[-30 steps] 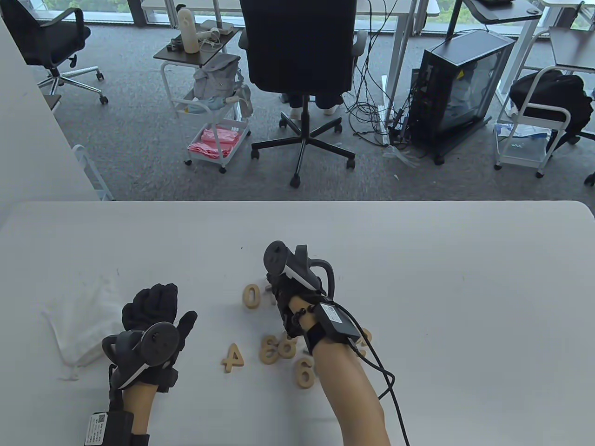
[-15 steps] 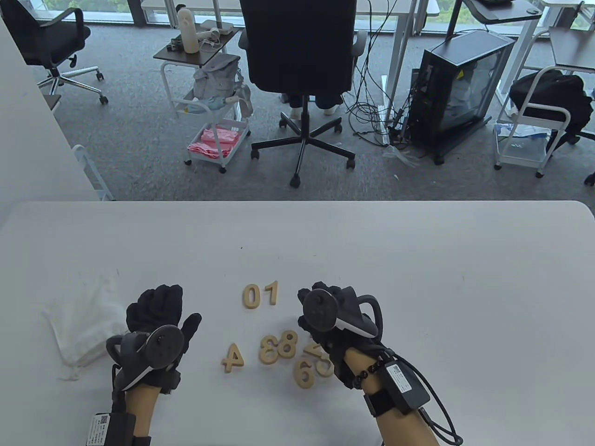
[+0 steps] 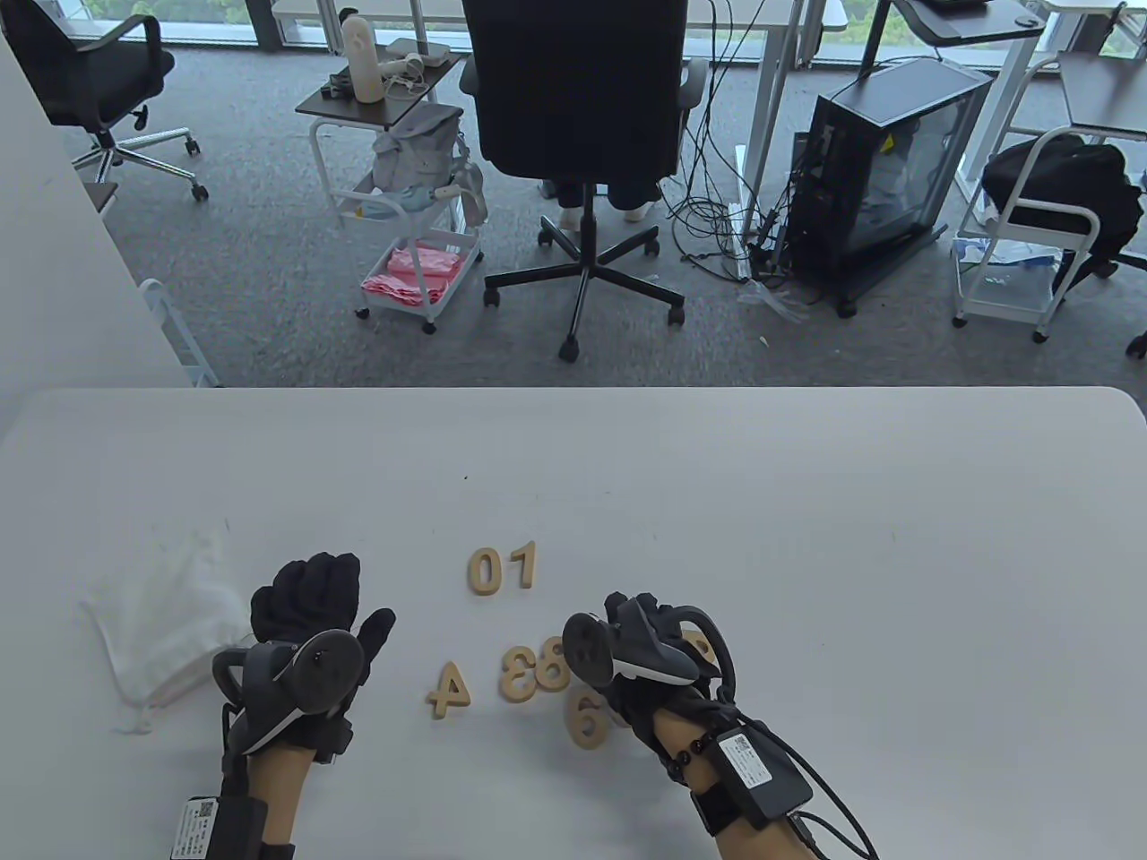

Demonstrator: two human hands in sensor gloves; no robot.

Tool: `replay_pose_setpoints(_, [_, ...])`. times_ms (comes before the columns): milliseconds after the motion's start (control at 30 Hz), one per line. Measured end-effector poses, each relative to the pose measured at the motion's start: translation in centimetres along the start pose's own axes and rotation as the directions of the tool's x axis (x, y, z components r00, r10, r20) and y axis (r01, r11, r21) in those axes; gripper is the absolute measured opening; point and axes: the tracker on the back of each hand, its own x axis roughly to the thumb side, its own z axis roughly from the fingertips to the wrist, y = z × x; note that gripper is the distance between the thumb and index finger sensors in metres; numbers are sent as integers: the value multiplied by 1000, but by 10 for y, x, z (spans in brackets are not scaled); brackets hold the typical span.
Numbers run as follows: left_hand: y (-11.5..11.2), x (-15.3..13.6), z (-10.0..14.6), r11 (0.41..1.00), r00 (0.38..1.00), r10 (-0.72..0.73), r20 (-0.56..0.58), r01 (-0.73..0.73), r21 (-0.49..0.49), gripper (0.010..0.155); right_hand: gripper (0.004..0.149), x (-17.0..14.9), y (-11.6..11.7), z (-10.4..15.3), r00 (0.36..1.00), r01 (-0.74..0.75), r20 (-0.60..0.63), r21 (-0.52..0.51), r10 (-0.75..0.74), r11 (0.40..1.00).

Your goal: Empty bag and arrange number blocks in order

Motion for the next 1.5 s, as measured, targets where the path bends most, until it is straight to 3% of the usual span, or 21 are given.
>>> replay_pose_setpoints(333, [1, -1, 0, 1000, 1000, 6, -1, -6, 3, 75, 57, 0, 13, -12, 1000, -15, 13, 64, 14, 998])
replay_pose_setpoints(633, [1, -1, 0, 1000, 1000, 12, -5, -12, 0, 75, 54, 0, 16, -16, 1000, -10, 10, 53, 10, 999])
replay_pose_setpoints(900, [3, -2, 1, 1000, 1000, 14, -7, -14, 10, 75, 67, 1, 18, -18, 1000, -26, 1, 46, 26, 999])
replay_pose_setpoints(1500, [4, -4, 2, 1000, 1000, 14, -17, -14, 13, 75, 74, 1, 16, -20, 999, -46, 13, 24, 46, 999])
